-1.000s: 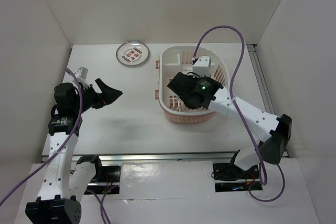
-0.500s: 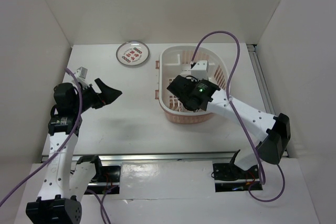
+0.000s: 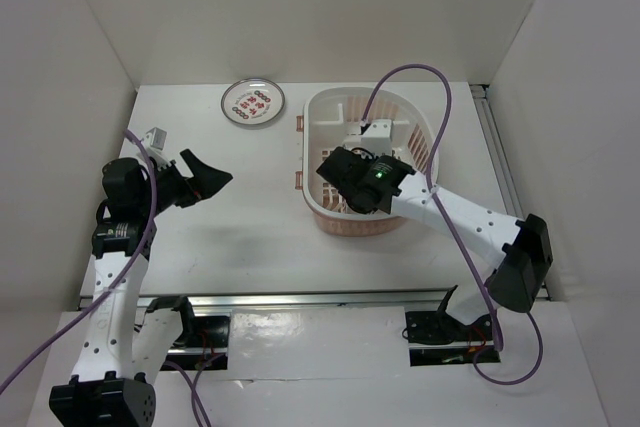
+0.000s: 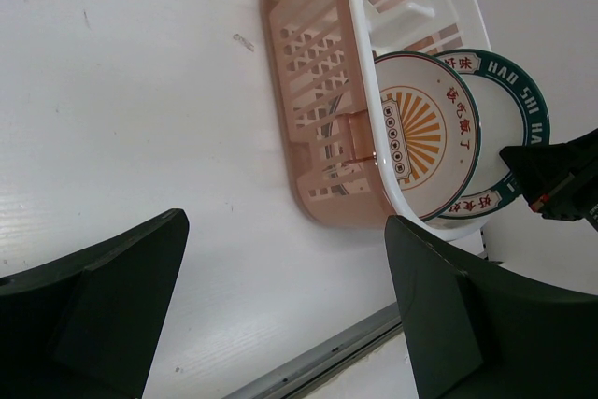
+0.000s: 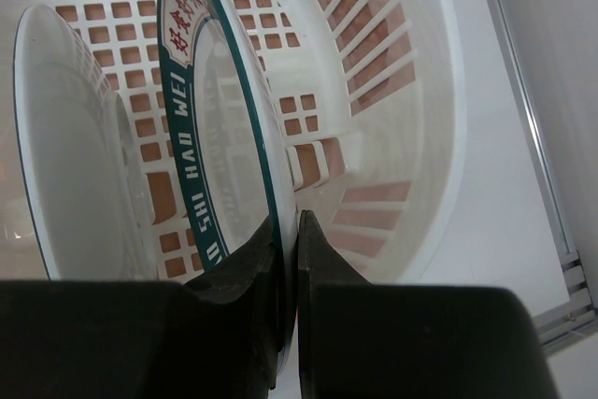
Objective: Load the plates into the dish rack
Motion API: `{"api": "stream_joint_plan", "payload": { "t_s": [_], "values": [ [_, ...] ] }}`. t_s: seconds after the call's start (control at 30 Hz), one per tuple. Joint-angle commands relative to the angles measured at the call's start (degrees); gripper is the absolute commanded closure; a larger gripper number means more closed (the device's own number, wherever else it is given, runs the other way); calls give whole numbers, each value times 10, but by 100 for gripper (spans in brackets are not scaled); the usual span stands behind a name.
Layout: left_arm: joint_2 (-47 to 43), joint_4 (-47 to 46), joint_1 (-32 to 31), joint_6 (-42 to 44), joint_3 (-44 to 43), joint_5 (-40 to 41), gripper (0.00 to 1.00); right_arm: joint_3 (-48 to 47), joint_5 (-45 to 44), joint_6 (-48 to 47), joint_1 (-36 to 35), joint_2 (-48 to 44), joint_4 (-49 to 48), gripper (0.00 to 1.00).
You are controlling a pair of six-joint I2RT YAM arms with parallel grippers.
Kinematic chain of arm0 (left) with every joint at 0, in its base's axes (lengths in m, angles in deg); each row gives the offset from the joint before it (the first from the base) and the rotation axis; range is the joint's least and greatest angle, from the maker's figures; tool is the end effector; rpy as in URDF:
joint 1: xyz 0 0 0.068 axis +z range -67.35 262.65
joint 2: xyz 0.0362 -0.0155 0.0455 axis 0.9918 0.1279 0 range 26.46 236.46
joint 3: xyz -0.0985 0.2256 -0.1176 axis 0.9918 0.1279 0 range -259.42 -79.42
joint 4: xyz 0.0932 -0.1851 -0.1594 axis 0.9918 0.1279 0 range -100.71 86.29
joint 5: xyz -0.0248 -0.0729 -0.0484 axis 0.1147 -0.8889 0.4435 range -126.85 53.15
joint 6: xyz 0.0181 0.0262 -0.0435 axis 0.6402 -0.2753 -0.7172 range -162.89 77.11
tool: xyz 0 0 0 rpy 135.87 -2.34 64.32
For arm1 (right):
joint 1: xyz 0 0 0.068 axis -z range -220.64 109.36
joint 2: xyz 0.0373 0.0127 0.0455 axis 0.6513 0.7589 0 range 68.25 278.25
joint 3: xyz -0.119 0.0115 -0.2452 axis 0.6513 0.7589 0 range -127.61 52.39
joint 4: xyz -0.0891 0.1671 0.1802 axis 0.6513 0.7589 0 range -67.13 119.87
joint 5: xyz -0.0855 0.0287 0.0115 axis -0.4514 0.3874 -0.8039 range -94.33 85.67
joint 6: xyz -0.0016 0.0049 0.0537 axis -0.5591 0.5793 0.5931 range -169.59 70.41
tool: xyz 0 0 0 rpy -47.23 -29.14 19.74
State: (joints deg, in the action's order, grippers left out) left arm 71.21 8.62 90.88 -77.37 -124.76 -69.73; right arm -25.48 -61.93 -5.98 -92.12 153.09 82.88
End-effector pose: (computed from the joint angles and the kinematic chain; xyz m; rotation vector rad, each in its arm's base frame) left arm 0.1763 0.0059 0.3285 -0.3164 1.9077 -0.8517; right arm 0.1997 0.2027 0.3205 0.0906 2.1189 -0.4656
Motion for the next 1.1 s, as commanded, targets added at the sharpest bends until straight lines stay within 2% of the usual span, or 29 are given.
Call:
{"api": "stream_joint_plan", "payload": {
  "t_s": [0.0,1.07],
  "values": [
    [-9,-13,4,8,-6,-4,0,0,-23,7,2,2,-28,100],
    [-4,-13,14,8,-6,-15,0,4,-34,43,8,25,13,100]
  ]
}}
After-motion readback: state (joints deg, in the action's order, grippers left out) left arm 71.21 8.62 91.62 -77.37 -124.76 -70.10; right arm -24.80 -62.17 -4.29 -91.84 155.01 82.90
